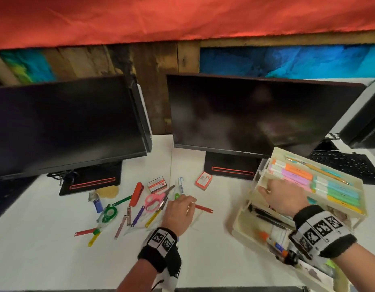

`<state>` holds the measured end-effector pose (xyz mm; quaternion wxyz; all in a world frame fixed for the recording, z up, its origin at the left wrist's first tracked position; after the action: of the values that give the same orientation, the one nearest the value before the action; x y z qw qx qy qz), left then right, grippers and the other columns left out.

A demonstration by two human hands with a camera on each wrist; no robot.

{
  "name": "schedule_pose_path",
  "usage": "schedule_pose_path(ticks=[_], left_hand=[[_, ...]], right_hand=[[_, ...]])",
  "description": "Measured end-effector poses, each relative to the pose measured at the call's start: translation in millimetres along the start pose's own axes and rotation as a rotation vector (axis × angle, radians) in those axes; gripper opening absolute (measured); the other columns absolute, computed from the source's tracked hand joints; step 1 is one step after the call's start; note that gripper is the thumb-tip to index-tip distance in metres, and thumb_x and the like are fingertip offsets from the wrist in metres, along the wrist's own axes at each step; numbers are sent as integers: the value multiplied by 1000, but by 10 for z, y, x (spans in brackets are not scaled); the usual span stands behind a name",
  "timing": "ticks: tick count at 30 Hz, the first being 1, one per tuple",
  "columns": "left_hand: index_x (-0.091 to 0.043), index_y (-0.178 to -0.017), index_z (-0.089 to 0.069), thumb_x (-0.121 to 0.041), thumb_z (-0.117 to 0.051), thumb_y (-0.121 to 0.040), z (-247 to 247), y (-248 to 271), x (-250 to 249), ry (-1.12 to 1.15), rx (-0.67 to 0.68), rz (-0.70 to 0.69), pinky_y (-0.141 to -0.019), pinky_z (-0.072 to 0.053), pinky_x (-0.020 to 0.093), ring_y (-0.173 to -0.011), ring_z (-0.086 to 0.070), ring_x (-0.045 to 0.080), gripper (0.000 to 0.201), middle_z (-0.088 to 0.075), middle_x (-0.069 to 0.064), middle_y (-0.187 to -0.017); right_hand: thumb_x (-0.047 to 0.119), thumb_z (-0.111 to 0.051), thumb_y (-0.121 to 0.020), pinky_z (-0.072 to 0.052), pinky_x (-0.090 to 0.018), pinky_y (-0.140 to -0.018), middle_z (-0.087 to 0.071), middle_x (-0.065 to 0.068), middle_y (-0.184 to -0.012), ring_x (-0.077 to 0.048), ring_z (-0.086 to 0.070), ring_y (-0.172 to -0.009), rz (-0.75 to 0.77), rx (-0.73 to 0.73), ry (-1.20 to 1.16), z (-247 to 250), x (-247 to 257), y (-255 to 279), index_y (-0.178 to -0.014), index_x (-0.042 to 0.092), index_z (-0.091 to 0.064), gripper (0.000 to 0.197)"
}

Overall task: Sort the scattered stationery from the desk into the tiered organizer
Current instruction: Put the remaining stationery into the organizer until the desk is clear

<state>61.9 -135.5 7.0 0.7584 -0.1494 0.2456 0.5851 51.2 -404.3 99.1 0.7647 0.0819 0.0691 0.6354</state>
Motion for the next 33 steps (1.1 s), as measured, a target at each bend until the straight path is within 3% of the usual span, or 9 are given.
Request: schedule_pose_path(ticks=[5,8,10,12,16,19,26,29,33], left_hand=[[-15,-102,-67,-20,-46,-97,271,157,686,146,-11,204,-65,-42,15,-82,-63,14,22,-66,-4,-92],[-17,-101,-67,-23,-47,-96,416,280,1119,161,-51,329,-79,-48,27,-85,-62,18,21,-69,2,-96],[-21,-97,-67,-21,-49,-94,454,357,1377,141,-42,378,-87,-47,31,-94,-63,22,19,-69,2,-100],[-21,-93,-66,-18,-49,-94,462,429,1541,129,-27,397,-81,-46,28,-95,-63,24,17,-69,3,-99],[-15,-98,-67,-17,-47,-95,466,505,1725,124,-22,381,-81,-48,31,-95,-63,22,21,-70,3,-101],[-17,-99,-67,-17,-47,-94,428,506,1784,115,-9,340,-79,-46,26,-95,-63,19,21,-69,0,-103],[-22,-117,-53,-27,-56,-87,112,462,1430,-140,186,42,-98,-37,25,-114,-48,12,31,-46,-7,-122],[-18,-130,-42,-30,-59,-88,42,390,1368,-248,199,20,-101,-38,27,-123,-42,16,47,-39,-1,-133],[-15,-134,-38,-29,-57,-91,13,287,1339,-304,199,38,-103,-40,29,-125,-44,19,49,-42,4,-137]], right_hand=[[42,-40,-96,-35,-24,-69,-44,7,-92,-10,-48,-82,377,41,-220,-185,983,287,-100,28,-58,23],[34,-44,-94,-36,-24,-73,-49,7,-92,-16,-55,-88,455,288,-290,-701,1426,349,-94,28,-60,17],[34,-43,-94,-37,-26,-74,-60,1,-100,-20,-57,-92,415,435,-252,-1055,1633,360,-92,23,-61,21],[41,-40,-93,-37,-28,-72,-62,-4,-100,-25,-59,-92,344,507,-216,-1296,1805,381,-86,18,-59,31],[70,-41,-82,-37,-27,-67,-58,-3,-91,-23,-55,-84,247,554,-230,-1543,2167,454,-69,21,-50,52],[70,-46,-80,-38,-27,-70,-59,0,-94,-20,-56,-87,221,520,-230,-1646,2334,452,-66,26,-41,46],[47,-40,-90,-42,-29,-77,-58,-4,-114,-26,-58,-100,-38,370,-394,-1598,1962,256,-97,21,-49,28],[47,-52,-85,-44,-34,-88,-50,-8,-122,-29,-54,-110,-219,382,-456,-1715,1638,226,-119,15,-42,48],[52,-68,-71,-47,-33,-84,-50,-3,-116,-24,-55,-103,-242,401,-549,-1876,1668,256,-120,18,-38,66]])
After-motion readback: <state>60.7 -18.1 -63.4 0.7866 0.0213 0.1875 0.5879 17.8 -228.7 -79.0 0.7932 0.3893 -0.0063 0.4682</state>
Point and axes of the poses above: each hand's wrist, its own y-axis away from the middle knuckle, its own z-axis out of the back of the hand, x = y × z, the point moved 7 cm from there along -y, towards the middle knuckle
